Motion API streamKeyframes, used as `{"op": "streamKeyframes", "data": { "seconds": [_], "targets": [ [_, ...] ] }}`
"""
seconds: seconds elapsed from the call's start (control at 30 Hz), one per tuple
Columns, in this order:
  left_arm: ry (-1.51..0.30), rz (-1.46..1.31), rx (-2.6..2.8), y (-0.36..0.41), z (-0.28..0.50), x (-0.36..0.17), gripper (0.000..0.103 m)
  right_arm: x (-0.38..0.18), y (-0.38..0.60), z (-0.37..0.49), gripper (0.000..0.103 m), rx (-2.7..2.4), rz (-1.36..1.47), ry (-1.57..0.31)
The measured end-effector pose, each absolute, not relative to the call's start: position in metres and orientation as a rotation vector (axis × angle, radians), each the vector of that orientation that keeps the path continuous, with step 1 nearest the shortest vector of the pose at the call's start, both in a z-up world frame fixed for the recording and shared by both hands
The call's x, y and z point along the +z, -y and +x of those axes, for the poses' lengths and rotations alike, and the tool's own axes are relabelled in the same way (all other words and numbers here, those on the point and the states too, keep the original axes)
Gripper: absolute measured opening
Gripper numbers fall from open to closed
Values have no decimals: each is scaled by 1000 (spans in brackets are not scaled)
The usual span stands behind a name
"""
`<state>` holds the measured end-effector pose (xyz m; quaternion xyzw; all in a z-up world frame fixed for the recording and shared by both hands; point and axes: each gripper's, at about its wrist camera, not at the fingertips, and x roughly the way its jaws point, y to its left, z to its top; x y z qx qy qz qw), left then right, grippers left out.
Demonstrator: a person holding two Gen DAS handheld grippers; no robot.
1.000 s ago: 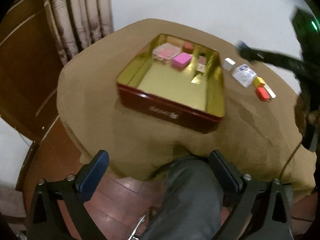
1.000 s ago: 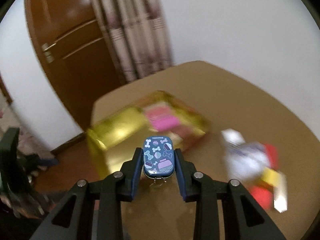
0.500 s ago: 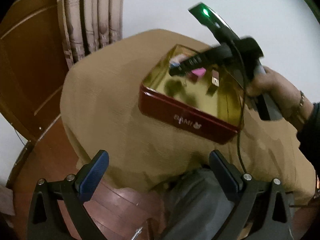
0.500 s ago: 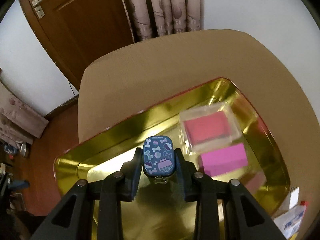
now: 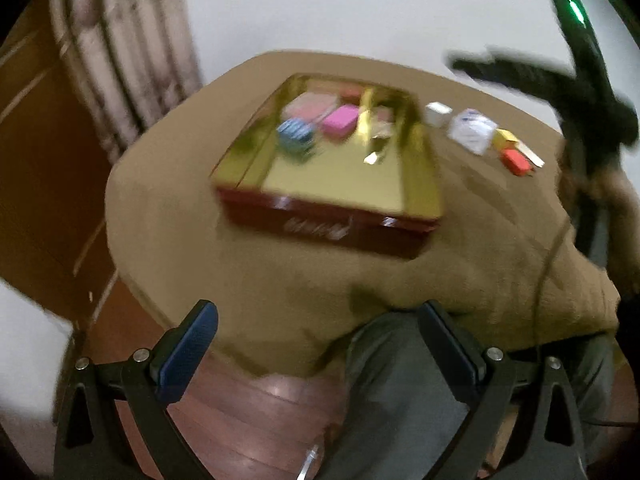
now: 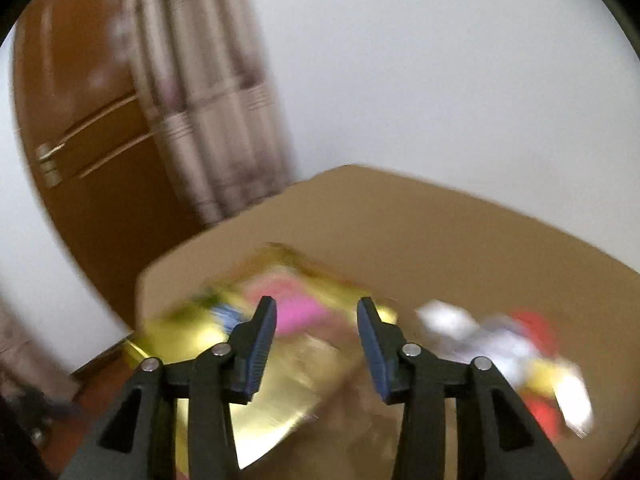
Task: Organize rigid objects
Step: 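Drop the blue keychain tin into the gold tin, opening the right gripper, then grasp the clear labelled toothbrush box with the left gripper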
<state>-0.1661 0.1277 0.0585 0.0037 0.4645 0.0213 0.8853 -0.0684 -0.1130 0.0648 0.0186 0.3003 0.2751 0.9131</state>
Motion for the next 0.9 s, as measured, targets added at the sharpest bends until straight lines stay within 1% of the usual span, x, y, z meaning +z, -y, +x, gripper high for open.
{"op": "streamKeyframes", "data": {
  "seconds": [0.03,0.17,0.27,0.37,0.43,0.53,0.6,0.67,0.73,0.9],
  "targets": [
    [-946,34,24,-118,-163,64,99,56,147,-80,50,483,26,-618],
    [-889,111,-98,-79,-145,85,99,18,236,-108,51,183,-104,-645],
    [-903,135,-202,-49,-118,93,99,-5,298,-118,51,24,-92,-658],
    [-912,158,-220,-26,-88,95,99,-14,337,-122,51,-64,-46,-652],
    [-924,179,-258,-9,-68,96,99,-13,348,-129,51,-93,12,-620],
    [-910,223,-263,10,-42,97,99,-10,356,-132,51,-140,1,-592],
    [-886,272,-251,21,-27,97,99,-9,358,-136,54,-149,8,-577],
    [-883,319,-272,33,-8,93,99,-7,360,-140,63,-149,18,-562],
    [-884,346,-268,37,8,90,99,-10,358,-138,67,-158,39,-556],
    [-952,359,-359,49,49,74,99,-15,364,-127,69,-134,125,-576]
  ]
}}
